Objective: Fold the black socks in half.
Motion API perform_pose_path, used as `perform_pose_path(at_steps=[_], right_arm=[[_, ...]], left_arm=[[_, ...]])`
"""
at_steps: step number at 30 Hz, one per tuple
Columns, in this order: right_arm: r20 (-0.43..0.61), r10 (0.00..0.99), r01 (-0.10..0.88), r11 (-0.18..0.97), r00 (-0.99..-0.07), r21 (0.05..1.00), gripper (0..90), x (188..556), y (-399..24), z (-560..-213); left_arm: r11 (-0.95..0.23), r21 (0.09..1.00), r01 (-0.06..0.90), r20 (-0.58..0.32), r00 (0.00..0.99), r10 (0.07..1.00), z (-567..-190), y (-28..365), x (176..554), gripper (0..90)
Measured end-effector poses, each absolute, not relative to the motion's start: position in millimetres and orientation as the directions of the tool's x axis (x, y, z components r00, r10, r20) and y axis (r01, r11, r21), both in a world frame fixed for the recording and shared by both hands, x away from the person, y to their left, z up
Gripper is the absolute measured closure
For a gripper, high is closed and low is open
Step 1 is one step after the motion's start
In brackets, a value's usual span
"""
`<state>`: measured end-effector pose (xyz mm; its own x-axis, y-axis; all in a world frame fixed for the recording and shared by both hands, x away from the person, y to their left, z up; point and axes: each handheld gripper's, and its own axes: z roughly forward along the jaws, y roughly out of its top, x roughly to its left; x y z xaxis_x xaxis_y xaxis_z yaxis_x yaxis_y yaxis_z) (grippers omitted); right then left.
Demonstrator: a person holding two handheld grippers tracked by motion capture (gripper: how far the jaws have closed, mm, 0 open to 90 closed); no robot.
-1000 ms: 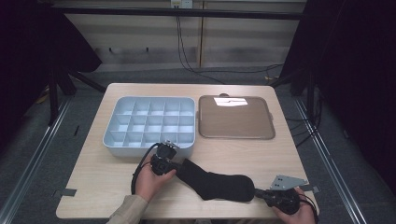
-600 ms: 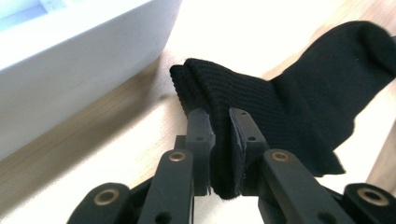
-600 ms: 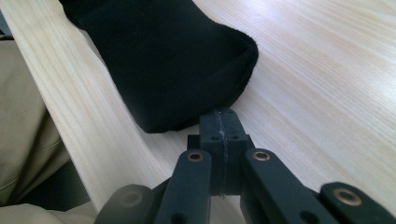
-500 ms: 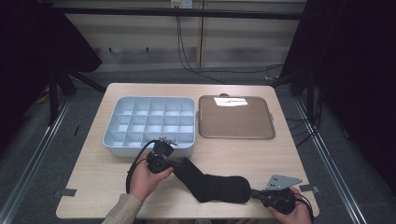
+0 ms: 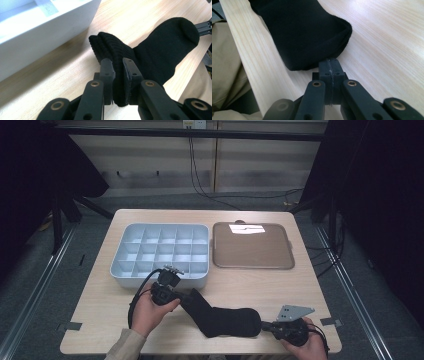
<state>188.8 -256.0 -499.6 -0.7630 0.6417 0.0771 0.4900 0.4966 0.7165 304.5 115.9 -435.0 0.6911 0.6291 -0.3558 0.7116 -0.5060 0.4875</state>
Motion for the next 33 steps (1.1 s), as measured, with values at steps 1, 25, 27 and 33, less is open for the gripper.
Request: perform_pose_path(at_steps=[1,25,27,33], right_arm=[[0.083,0.639,0.490,0.494,-0.765,0.718,90.0,189.3,-255.1,-499.7],[0.084,0.603,0.469,0.518,-0.793,0.716,90.0,197.8,-236.8,-500.9],[0.087,0.602,0.471,0.517,-0.794,0.715,90.0,198.2,-235.4,-500.8],[0.101,0.599,0.475,0.509,-0.795,0.718,90.0,199.9,-231.0,-501.5]], left_arm=[[-0.502,0.488,0.715,-0.359,0.688,0.631,-433.8,116.8,304.0,79.6],[-0.513,0.474,0.715,-0.369,0.691,0.622,-416.1,121.1,297.9,80.3],[-0.506,0.478,0.718,-0.372,0.687,0.624,-414.8,121.3,297.7,80.2],[-0.509,0.479,0.715,-0.372,0.691,0.620,-410.5,120.8,297.9,80.2]])
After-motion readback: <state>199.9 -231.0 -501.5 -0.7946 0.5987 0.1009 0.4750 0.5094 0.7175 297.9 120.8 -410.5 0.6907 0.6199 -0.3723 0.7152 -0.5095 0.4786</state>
